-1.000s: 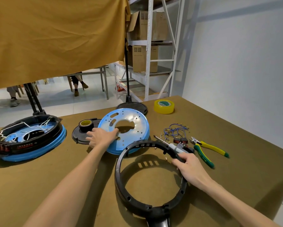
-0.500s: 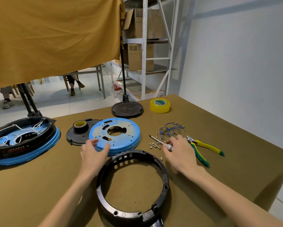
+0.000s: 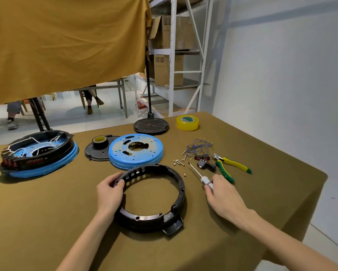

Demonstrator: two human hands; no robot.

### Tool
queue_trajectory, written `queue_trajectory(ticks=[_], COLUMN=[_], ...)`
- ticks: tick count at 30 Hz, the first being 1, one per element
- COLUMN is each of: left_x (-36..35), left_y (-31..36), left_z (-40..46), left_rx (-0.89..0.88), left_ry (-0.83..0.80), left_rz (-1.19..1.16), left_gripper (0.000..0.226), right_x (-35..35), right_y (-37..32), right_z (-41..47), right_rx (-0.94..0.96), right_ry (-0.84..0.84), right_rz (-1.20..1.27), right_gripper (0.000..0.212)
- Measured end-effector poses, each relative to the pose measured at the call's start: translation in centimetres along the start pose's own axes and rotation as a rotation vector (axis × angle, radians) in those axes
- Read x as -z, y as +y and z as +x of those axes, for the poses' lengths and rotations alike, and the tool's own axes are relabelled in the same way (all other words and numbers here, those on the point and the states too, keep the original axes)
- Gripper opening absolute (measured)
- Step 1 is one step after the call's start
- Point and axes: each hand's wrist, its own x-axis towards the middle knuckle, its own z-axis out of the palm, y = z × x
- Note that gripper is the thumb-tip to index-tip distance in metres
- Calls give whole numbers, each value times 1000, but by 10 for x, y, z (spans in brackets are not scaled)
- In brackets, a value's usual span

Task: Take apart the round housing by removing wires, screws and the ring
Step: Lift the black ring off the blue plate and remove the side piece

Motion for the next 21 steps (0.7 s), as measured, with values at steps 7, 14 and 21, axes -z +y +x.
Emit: queue_trajectory(ticks=[7,14,21], left_x=[10,1,-9], left_y=[-6,-1,-14], left_z=[-16,-8,5], left_rx=[-66,-62,-116], left_ry=[-23,-34,-23], left_rz=[-27,-29,4], left_gripper=[37,36,36], right_x=[2,4,4], right_y=[5,16,47], right_z=[-15,30,87], right_rx=[8,-92,-178], right_ry=[-32,165,-44], right_rz=[-30,-179,-262], right_gripper=[14,39,32])
